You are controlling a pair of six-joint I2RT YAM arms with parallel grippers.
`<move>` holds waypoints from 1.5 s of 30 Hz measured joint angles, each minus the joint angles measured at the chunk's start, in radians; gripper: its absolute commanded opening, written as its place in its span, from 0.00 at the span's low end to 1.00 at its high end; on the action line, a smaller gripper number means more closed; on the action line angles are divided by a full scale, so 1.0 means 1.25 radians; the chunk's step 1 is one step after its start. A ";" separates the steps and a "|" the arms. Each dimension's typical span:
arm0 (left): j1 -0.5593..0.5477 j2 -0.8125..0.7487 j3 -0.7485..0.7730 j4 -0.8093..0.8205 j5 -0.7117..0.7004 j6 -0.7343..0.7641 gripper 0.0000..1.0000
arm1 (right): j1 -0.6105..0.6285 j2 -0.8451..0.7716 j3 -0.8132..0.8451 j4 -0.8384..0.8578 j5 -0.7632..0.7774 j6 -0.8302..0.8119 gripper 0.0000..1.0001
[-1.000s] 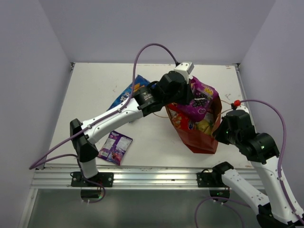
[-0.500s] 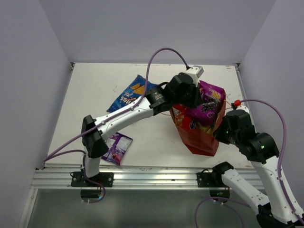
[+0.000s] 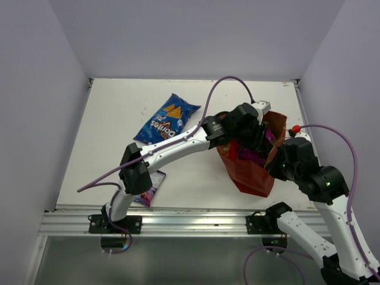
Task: Place the snacks into the paper bag
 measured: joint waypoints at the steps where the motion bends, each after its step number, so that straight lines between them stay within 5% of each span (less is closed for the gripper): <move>1: -0.002 -0.001 0.000 0.005 0.004 0.003 0.67 | 0.000 0.000 0.000 0.000 0.000 0.000 0.00; 8: -0.028 -0.136 -0.119 0.117 -0.063 0.057 0.93 | 0.000 0.000 0.000 0.000 0.000 0.000 0.00; 13: -0.029 -0.393 -0.285 0.199 -0.288 0.112 1.00 | 0.000 0.000 0.000 0.000 0.000 0.000 0.00; 16: 0.070 -0.533 -0.363 0.193 -0.351 0.087 1.00 | 0.000 0.000 0.000 0.000 0.000 0.000 0.00; 19: 0.304 -0.592 -0.439 0.161 -0.391 0.073 1.00 | 0.000 0.000 0.000 0.001 0.000 0.000 0.00; 22: 0.483 -0.538 -0.526 0.124 -0.410 0.088 1.00 | 0.000 0.000 0.000 0.002 0.000 0.000 0.00; 25: 0.541 -0.413 -0.610 0.087 -0.400 0.125 1.00 | 0.000 0.003 0.000 0.004 -0.001 -0.001 0.00; 31: 0.541 -0.267 -0.639 0.030 -0.397 0.217 1.00 | 0.000 0.020 0.000 0.010 -0.006 -0.001 0.00; 45: 0.555 -0.091 -0.551 0.140 -0.392 0.356 1.00 | 0.000 0.027 0.000 0.011 -0.006 0.000 0.00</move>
